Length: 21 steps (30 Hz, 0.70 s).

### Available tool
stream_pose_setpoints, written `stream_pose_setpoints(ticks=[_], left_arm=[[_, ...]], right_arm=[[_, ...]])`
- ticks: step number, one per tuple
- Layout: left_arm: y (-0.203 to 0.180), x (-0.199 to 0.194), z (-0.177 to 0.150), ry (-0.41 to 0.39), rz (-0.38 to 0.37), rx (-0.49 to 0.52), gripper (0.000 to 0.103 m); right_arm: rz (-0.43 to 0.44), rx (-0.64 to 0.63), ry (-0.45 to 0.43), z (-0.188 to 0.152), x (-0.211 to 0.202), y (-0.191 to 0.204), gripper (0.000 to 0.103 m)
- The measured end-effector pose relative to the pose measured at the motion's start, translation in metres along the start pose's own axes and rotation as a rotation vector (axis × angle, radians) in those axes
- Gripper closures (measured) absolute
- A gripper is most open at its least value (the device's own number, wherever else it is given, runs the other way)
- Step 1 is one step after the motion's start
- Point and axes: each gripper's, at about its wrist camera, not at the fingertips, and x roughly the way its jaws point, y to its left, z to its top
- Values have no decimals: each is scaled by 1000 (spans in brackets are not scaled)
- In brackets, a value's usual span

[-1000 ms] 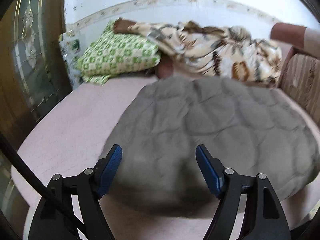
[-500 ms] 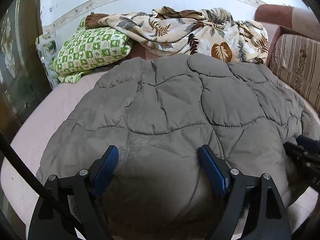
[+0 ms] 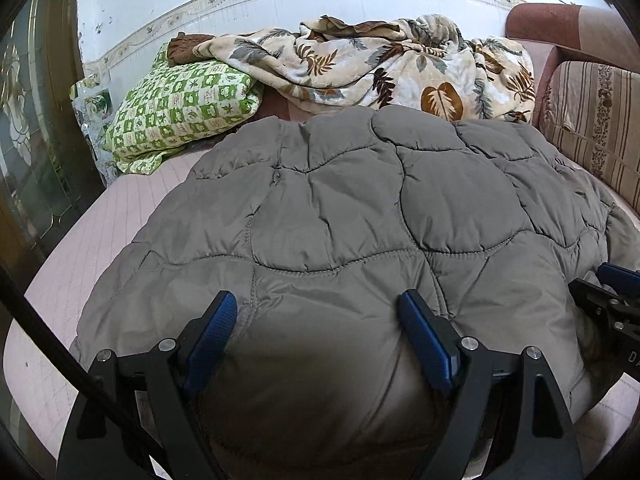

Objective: Fold large clothes
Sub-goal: 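Press and smooth the folded jacket with both tools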

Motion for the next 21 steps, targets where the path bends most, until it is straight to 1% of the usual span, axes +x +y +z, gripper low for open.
stream_pose_setpoints(ticks=[8,13,14,16,18,21], left_arm=[[0,0,0,0,0,0,20],[-1,1,0,0,0,0,20],[-1,1,0,-1,1,0,20],[-1,1,0,-1,1,0,20],[-1,2,0,0,0,0,20],[-2,2,0,-1,3,3,20]], right_arm=[[9,14,-16,0,-7,-2,45],[47,77,-53,3,-21,-17,45],[42,94,-57,3,-22,-22,45],[-3,140,-67,4,-23,-36,45],[-8,190,-67,5,-23,-48,45],[-23,191,-23,2,-14,-50,44]])
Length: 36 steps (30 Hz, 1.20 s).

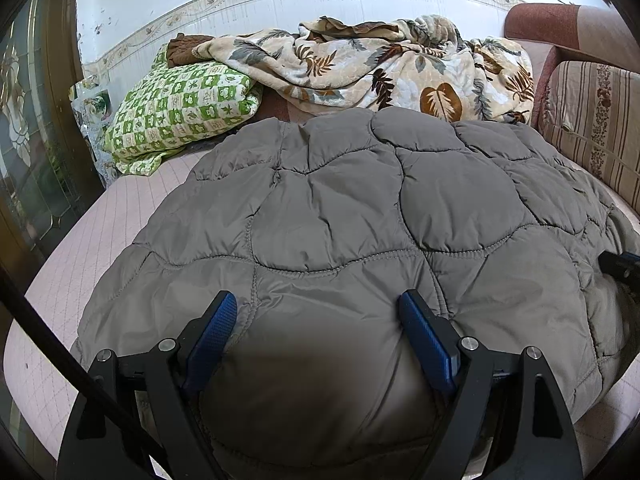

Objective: Fold large clothes
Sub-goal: 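Press and smooth the folded jacket with both tools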

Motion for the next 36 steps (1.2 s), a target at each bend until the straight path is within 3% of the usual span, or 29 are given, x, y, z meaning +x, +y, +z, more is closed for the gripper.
stream_pose_setpoints(ticks=[4,15,21,24,28,33,36], left_arm=[[1,0,0,1,-3,-3,20],[-1,-1,1,9,-3,-5,20],[-3,-1,1,8,-1,-4,20],[-2,-1,1,9,-2,-4,20],[-2,-2,1,9,-1,-3,20],[0,-3,1,7,-10,-12,20],[8,-10,-1,2,-33,-48,20]], right_arm=[[-50,-61,3,-3,5,11,42],[-28,-28,-29,-1,-12,2,42],[-127,2,-78,1,-29,-13,42],[-167,20,-35,-2,-22,-23,41],[-171,17,32,-6,-9,-27,33],[-161,34,36,-6,-11,-29,32],[-166,25,-7,-4,-22,-28,32]])
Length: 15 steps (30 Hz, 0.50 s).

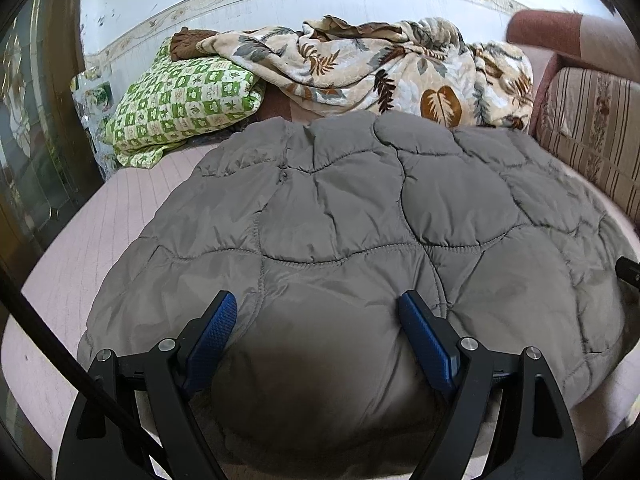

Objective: Fold large clothes

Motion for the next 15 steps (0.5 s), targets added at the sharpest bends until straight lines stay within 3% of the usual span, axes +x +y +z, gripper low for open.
stream_pose_setpoints(ticks=[6,9,12,15], left_arm=[[33,-21,-1,-12,7,-86,20],[56,-29,-2,-26,66,-126,20],[81,-19,-8,33,107,-180,20],[93,-6,-16,104,82,-215,20]], right_arm=[[-14,8,-42,-2,-14,-8,32],[-10,13,-42,-4,-16,-11,32],[-2,12,-32,-6,-16,-11,32],[14,23,8,-8,-8,-10,32]])
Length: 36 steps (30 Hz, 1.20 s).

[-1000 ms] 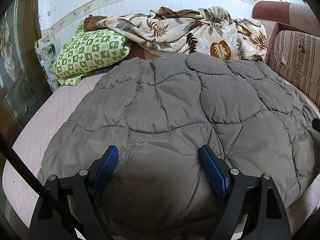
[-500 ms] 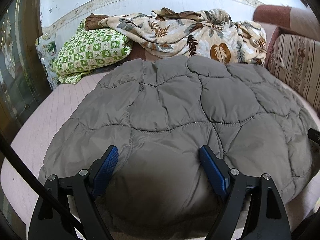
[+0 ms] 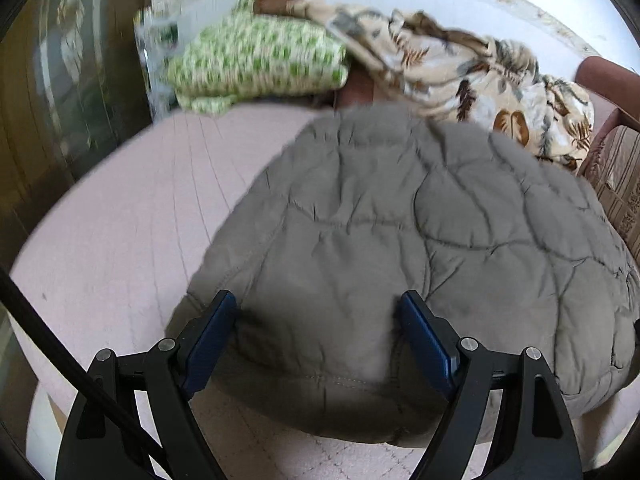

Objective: Fold large clothes

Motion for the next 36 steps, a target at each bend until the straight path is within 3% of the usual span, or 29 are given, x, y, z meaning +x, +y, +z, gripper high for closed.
stream_pose_setpoints(ticks=[4,9,18,28,36], left_arm=[[-5,1,-2,-3,20,42,19],[-2,-4,0,-13,13,25,18],[-17,-73,-28,-137,-102,67,18],[-28,-147,-75,-204,-145,122,14],[-32,-186,-77,-273,-130,136,7]], right_arm=[[14,16,49,1,13,0,27],[36,29,69,-1,17,-3,25],[30,-97,-214,-28,-66,20,25],[153,-234,-327,-100,-139,70,25],[188,-196,-419,-116,-179,68,17]])
